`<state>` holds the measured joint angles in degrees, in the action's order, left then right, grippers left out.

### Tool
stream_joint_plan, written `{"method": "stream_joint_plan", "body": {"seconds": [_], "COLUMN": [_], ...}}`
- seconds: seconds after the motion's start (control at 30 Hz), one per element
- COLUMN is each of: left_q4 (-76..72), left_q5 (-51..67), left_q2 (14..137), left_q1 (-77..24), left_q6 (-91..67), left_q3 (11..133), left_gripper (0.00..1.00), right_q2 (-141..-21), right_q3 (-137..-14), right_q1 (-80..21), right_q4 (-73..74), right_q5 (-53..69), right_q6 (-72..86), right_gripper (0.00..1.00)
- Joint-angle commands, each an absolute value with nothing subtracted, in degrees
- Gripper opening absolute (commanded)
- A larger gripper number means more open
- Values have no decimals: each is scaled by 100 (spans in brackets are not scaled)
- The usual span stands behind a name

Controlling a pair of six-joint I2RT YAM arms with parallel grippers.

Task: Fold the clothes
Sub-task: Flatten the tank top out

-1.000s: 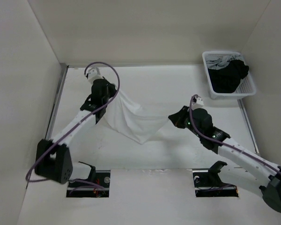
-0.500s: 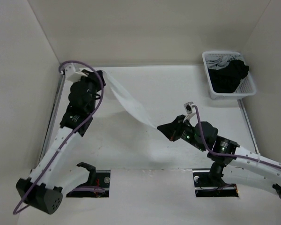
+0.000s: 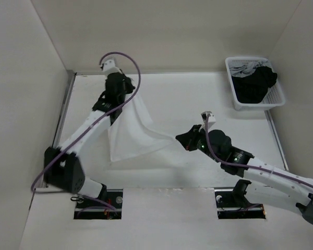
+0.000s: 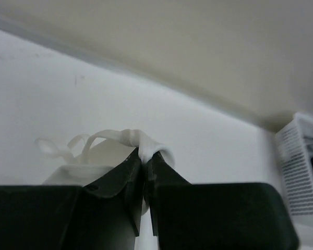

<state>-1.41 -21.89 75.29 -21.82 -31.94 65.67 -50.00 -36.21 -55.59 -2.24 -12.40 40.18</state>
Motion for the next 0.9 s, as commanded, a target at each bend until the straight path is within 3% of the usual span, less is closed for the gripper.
{"method": "stream_joint_plan", "body": {"seconds": [0.0,0.07,0.17,0.27,0.43,0.63,0.87], "left_q4": [-597,-563,-256,-281,-501,261,747], "left_q5": [-1451,-1336,-1432,-1774,-2223,-1874,-1204], "left_q2": [9205,10129,10783,10373,8670,6622,6231], "left_q1": [-2236,-2394,-2745,-2957,-2975,-2729,-3036], "left_q6": [-3032,-3032,-2796,-2672,-3101,-4041,-4605], "left_q3": [7204,7959,8805,8457,6158,3484,2602], "left_gripper": [6,8,31,47,45,31,39], "right_q2": [-5360,-5493,-5616,-5669,-5730,-5757,-5661], "right_q3": [-3122,-2823,-2471,-2242,-2118,-2066,-2013], "right_q1": [-5007,-4743,-4338,-4101,-3881,-3670,-3564], "right_q4": [-790,-1036,-1300,-1467,-1573,-1635,-1600], "right_q5": [-993,-1011,-1020,-1028,-993,-958,-923], "right_q6": [4236,4350,4596,4693,4597,4456,4403], "right_gripper": [4,4,4,4,4,5,5]}}
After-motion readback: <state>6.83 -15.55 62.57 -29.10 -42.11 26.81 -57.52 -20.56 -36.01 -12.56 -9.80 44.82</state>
